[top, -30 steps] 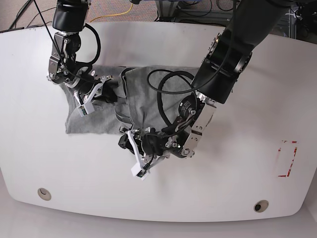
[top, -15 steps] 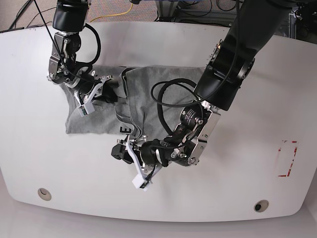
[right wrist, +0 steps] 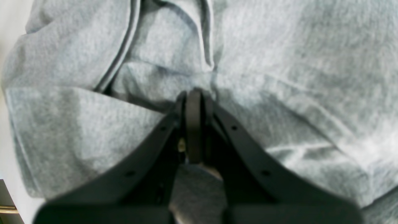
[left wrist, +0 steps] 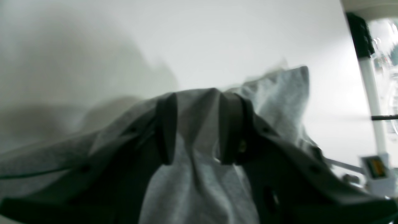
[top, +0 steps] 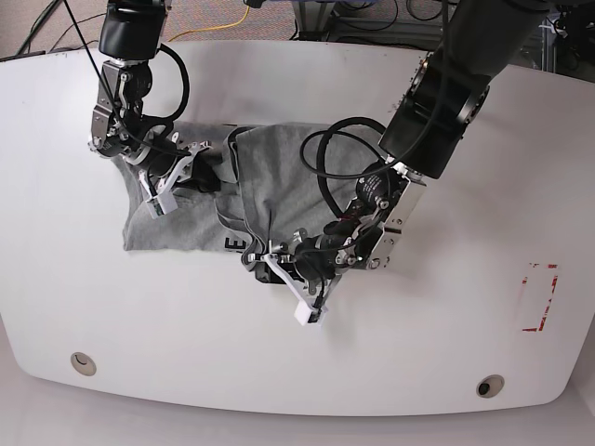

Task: Layout the t-shirt on the table in an organized manner, then fold the t-shirt properly
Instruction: 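Release the fabric and pull the left gripper back along the shirt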

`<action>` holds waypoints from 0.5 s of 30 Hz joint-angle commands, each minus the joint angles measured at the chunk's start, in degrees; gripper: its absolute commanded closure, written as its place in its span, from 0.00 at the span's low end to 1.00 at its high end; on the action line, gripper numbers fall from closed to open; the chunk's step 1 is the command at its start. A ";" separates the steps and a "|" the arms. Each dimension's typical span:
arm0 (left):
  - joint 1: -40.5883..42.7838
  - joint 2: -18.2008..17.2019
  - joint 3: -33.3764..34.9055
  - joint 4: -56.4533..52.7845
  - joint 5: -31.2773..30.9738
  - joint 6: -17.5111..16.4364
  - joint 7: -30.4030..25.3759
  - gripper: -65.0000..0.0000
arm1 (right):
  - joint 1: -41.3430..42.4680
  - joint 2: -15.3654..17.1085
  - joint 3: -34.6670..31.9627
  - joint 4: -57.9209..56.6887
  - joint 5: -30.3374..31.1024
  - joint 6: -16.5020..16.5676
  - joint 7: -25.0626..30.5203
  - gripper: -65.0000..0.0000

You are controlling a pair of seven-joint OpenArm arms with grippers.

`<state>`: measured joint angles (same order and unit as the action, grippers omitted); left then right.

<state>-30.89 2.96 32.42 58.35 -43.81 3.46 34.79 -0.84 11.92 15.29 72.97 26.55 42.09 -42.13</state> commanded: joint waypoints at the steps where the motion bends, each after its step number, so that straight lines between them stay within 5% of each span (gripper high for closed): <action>1: -1.85 0.60 2.43 1.21 1.57 0.36 -1.86 0.77 | -1.14 0.16 -0.65 -1.28 -8.13 -2.09 -8.55 0.97; 15: -2.12 6.04 5.16 -7.05 10.71 4.67 -3.18 0.82 | -1.14 0.16 -0.65 -1.28 -8.13 -2.09 -8.55 0.97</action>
<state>-31.57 8.91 37.91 52.05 -34.17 8.08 32.51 -0.84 11.90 15.27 72.97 26.55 42.09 -42.15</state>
